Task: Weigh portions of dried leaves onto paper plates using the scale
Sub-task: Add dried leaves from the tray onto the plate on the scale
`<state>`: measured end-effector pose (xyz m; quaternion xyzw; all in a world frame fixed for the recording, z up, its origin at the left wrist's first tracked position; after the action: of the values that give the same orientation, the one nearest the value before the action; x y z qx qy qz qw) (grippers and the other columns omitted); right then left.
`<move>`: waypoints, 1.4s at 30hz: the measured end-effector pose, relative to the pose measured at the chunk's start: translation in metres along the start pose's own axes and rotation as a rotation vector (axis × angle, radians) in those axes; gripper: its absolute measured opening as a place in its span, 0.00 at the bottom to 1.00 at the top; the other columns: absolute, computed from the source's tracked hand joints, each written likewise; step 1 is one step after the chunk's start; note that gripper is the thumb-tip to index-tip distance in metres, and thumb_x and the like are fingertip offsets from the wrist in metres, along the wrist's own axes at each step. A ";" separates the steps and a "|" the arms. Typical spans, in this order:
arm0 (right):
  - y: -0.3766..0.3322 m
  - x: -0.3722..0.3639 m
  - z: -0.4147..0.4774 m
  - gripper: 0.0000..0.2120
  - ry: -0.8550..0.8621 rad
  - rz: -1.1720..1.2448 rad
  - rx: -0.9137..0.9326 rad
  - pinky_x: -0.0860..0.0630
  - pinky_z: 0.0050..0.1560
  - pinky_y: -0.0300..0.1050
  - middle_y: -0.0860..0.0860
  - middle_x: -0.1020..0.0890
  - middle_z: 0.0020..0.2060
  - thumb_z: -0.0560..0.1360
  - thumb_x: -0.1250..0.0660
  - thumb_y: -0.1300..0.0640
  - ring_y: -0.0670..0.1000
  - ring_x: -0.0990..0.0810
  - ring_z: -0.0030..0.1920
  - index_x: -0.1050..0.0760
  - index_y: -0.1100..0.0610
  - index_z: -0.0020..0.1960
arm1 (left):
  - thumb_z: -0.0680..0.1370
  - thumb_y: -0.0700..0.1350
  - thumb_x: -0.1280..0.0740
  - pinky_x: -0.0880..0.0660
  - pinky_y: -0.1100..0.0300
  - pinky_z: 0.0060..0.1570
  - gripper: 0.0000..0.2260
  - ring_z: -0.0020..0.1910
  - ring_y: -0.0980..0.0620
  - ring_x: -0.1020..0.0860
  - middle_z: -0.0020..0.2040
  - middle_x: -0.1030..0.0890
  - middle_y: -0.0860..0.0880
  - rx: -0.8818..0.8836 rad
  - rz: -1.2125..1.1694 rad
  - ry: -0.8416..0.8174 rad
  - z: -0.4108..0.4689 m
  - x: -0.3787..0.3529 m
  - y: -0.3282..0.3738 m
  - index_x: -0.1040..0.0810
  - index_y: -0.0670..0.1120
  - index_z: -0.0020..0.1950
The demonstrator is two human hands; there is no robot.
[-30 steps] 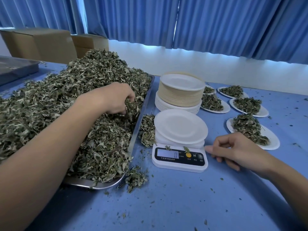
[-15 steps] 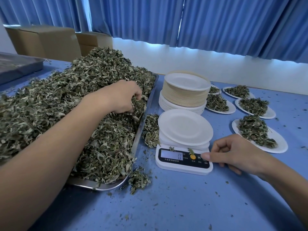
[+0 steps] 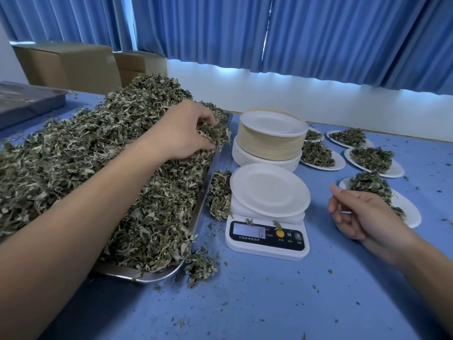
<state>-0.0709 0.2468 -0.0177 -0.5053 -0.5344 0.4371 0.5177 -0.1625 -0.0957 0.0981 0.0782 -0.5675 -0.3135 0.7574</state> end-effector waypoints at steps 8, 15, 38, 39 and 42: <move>0.001 0.003 0.005 0.20 0.087 0.019 0.053 0.43 0.21 0.35 0.55 0.29 0.27 0.73 0.30 0.41 0.49 0.36 0.21 0.23 0.58 0.36 | 0.69 0.40 0.20 0.26 0.63 0.42 0.12 0.40 0.56 0.21 0.40 0.19 0.55 -0.096 -0.237 -0.138 0.013 -0.031 0.059 0.19 0.53 0.43; 0.001 0.001 0.005 0.20 0.074 -0.010 0.079 0.41 0.20 0.36 0.55 0.28 0.27 0.73 0.31 0.42 0.49 0.34 0.22 0.22 0.59 0.36 | 0.71 0.41 0.21 0.28 0.64 0.38 0.15 0.46 0.51 0.23 0.43 0.23 0.57 -0.155 -0.130 -0.310 0.014 -0.094 0.092 0.18 0.45 0.54; 0.003 -0.003 0.004 0.23 0.059 -0.161 0.164 0.38 0.22 0.38 0.58 0.25 0.29 0.74 0.30 0.41 0.51 0.31 0.22 0.20 0.62 0.37 | 0.75 0.50 0.25 0.31 0.50 0.69 0.25 0.61 0.49 0.27 0.69 0.27 0.49 0.146 0.464 -0.686 -0.014 -0.028 -0.026 0.26 0.50 0.71; 0.004 -0.003 0.004 0.23 0.059 -0.166 0.165 0.38 0.21 0.38 0.58 0.25 0.29 0.74 0.30 0.41 0.51 0.31 0.22 0.20 0.62 0.37 | 0.75 0.51 0.25 0.30 0.52 0.67 0.26 0.59 0.49 0.27 0.67 0.26 0.49 0.155 0.522 -0.744 -0.019 -0.034 -0.030 0.27 0.50 0.71; 0.003 -0.004 0.003 0.23 0.058 -0.177 0.173 0.37 0.21 0.38 0.58 0.25 0.29 0.74 0.30 0.41 0.51 0.31 0.22 0.19 0.61 0.37 | 0.76 0.47 0.25 0.28 0.58 0.52 0.19 0.48 0.51 0.25 0.52 0.24 0.52 0.117 0.564 -0.756 -0.021 -0.044 -0.029 0.23 0.47 0.65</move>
<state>-0.0737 0.2431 -0.0213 -0.4219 -0.5220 0.4193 0.6112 -0.1621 -0.0984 0.0413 -0.1562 -0.8192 -0.0696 0.5475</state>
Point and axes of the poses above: each hand's wrist, its own z-axis towards the middle knuckle, its own x-axis out of the back of the hand, y = z × x, the point moved 5 cm from there along z, towards the middle knuckle
